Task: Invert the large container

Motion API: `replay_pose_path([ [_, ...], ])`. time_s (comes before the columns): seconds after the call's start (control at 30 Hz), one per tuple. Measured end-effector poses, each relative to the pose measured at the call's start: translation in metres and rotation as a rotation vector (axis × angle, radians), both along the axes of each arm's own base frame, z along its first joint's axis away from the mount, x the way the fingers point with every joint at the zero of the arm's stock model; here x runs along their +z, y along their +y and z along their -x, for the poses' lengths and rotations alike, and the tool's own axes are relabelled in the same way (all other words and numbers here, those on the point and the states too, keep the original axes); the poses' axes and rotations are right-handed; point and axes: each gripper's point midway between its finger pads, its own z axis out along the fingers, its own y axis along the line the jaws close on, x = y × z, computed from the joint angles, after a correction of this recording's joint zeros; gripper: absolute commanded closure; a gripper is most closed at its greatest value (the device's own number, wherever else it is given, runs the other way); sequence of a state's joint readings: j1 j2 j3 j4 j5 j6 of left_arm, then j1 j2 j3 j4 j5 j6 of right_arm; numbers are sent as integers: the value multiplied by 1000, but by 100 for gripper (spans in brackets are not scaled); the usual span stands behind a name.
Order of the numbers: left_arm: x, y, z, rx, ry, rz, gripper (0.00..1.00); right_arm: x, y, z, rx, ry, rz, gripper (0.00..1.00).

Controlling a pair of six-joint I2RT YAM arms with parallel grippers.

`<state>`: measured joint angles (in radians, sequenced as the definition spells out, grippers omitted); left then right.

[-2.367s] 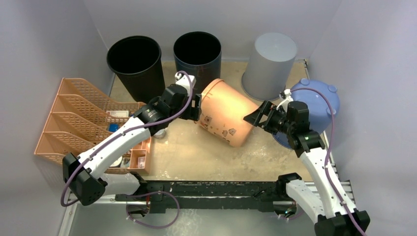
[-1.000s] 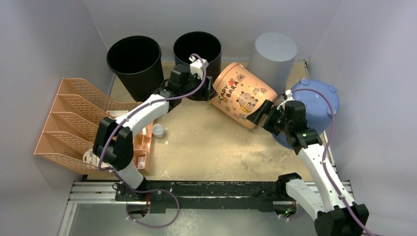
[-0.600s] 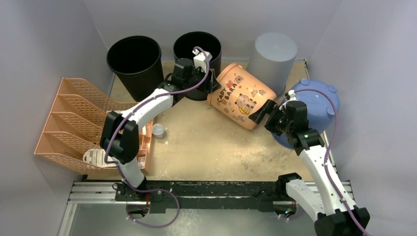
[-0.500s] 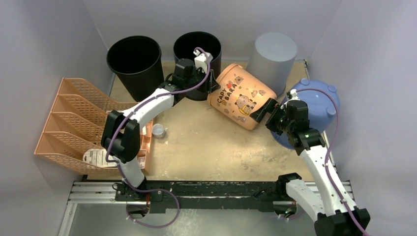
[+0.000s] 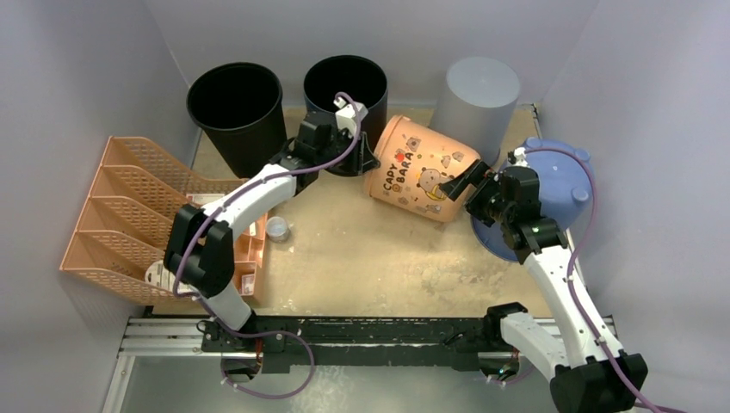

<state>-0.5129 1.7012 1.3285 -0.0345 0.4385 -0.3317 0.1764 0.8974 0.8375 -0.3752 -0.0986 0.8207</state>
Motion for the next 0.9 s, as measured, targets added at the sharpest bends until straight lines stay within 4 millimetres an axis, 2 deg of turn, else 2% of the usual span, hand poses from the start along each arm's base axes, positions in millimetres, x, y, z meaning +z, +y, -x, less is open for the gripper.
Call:
replay_pose_path([
  [0.23, -1, 18, 32, 12, 51, -12, 100, 5, -1, -7, -14, -28, -2, 2],
  [0.6, 4, 35, 67, -12, 119, -49, 100, 6, -6, -15, -12, -30, 53, 1],
  [0.9, 7, 46, 93, -49, 158, -83, 100, 11, 11, -17, 70, -68, 4, 2],
])
